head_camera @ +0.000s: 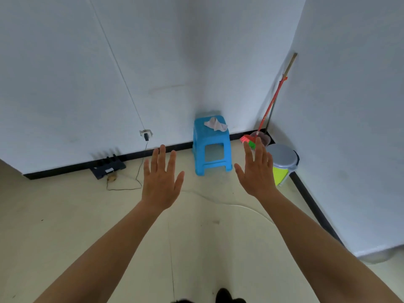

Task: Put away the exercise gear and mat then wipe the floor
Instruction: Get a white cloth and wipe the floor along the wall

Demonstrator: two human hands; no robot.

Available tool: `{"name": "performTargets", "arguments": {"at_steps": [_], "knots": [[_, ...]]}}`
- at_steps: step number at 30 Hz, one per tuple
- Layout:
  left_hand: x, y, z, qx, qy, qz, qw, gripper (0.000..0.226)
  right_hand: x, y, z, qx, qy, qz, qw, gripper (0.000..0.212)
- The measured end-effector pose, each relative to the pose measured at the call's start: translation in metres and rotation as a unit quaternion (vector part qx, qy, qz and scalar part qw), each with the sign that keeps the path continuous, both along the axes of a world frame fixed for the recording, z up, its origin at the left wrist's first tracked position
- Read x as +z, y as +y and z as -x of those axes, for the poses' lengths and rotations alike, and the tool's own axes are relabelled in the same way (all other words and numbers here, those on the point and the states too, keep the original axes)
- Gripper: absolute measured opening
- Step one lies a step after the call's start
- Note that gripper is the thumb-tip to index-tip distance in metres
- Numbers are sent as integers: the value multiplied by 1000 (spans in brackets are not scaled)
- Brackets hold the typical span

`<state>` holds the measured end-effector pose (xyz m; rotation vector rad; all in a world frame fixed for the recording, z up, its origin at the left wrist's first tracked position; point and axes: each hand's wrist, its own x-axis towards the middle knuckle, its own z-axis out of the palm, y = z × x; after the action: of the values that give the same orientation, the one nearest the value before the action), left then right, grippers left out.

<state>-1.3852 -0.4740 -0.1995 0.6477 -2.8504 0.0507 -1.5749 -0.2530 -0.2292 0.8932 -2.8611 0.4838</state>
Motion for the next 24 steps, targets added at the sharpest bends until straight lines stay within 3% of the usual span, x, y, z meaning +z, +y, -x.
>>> {"name": "performTargets", "arguments": {"at_steps": [8,16,24], "knots": [[-33,-119,155,3,8,-43,999,69,-21,-141,150,42,-11,-25,999,77],[-54,-276,361,-61,-68,-74,993,72,-42,-262,305,-38,-46,-67,996,76],[-81,-344,525,-110,-135,-86,981,72,-70,-311,421,-96,-119,-62,986,66]]}}
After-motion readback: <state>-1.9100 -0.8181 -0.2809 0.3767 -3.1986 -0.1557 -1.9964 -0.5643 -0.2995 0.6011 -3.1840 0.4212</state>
